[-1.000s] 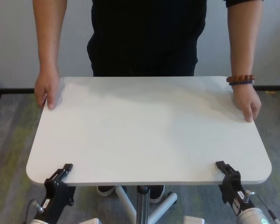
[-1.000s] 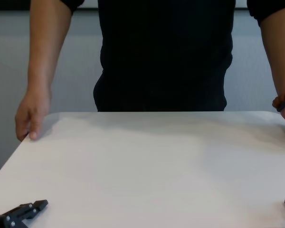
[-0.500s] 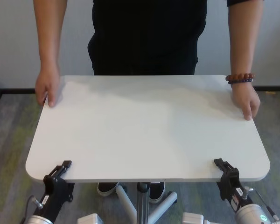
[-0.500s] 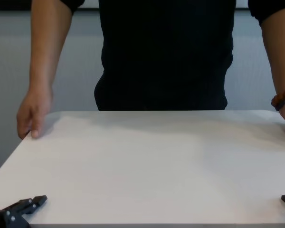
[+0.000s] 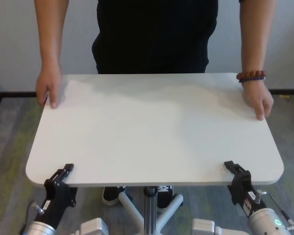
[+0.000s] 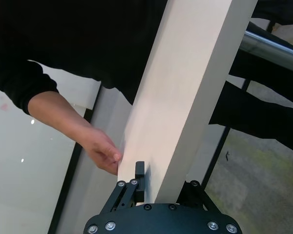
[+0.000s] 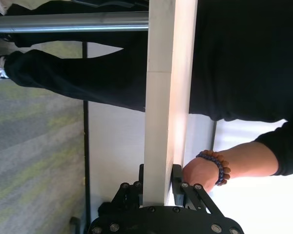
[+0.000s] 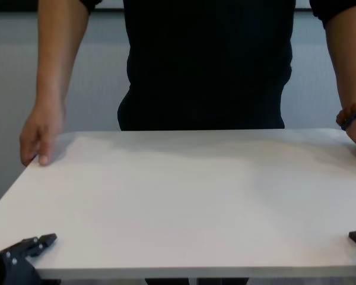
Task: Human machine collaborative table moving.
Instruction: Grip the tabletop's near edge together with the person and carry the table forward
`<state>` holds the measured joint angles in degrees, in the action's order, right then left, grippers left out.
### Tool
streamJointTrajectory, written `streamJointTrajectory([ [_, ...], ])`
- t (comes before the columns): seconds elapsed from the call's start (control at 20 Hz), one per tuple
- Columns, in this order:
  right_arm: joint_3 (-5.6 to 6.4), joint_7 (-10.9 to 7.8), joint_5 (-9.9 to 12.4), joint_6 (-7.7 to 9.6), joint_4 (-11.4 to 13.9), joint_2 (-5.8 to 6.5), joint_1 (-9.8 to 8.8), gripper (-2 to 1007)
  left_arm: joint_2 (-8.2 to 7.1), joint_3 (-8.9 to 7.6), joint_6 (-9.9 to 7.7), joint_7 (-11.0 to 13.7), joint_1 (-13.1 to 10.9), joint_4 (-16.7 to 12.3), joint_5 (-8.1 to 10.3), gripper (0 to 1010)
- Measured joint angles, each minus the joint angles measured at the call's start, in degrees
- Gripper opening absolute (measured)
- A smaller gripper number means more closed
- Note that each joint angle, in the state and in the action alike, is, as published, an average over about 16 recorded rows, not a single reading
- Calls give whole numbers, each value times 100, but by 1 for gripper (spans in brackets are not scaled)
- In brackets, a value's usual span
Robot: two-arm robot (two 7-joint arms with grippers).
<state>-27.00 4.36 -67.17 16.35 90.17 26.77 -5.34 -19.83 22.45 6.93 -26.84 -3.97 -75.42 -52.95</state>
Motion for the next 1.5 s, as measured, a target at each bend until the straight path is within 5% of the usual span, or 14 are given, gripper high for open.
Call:
streamJointTrajectory([
  [0.7,114,-74,-141,-138,-33,-4,193,256,90,45,-144,134,314,-27,-110,293],
  [1.5,80,-13,39,-419,-581,-108,697,256,360,231,-246,159,884,456,-160,293],
])
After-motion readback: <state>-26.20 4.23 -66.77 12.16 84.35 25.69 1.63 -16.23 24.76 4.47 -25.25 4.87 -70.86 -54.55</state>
